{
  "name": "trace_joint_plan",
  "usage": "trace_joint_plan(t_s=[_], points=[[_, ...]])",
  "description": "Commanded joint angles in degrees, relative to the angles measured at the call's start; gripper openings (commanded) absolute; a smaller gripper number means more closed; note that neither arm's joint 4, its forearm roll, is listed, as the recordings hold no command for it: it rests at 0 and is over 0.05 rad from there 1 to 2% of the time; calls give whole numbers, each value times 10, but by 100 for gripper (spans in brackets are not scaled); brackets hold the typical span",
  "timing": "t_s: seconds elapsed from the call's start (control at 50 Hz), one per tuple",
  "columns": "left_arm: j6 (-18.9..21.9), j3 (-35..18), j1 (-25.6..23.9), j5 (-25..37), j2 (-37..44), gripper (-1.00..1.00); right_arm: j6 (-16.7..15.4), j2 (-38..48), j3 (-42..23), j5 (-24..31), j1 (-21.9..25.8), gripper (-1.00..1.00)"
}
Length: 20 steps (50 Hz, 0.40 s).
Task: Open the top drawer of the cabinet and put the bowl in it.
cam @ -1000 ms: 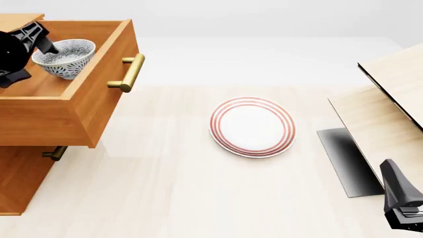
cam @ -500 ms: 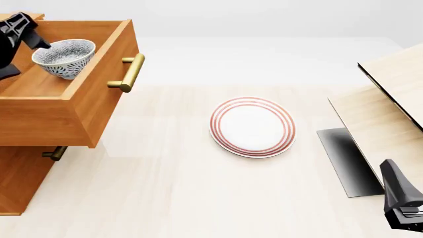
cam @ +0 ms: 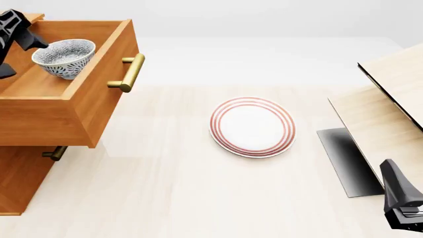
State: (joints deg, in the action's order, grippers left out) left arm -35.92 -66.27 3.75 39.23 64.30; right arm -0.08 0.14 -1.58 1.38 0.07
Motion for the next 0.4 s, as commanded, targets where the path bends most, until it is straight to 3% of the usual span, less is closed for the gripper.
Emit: trace_joint_plan(t_s=[0.02, 0.4], points=[[0, 23, -20, -2, -29, 100, 0, 1, 4, -4, 0, 100], [45, 13, -24, 46, -79, 100, 0, 1, 4, -4, 0, 100]])
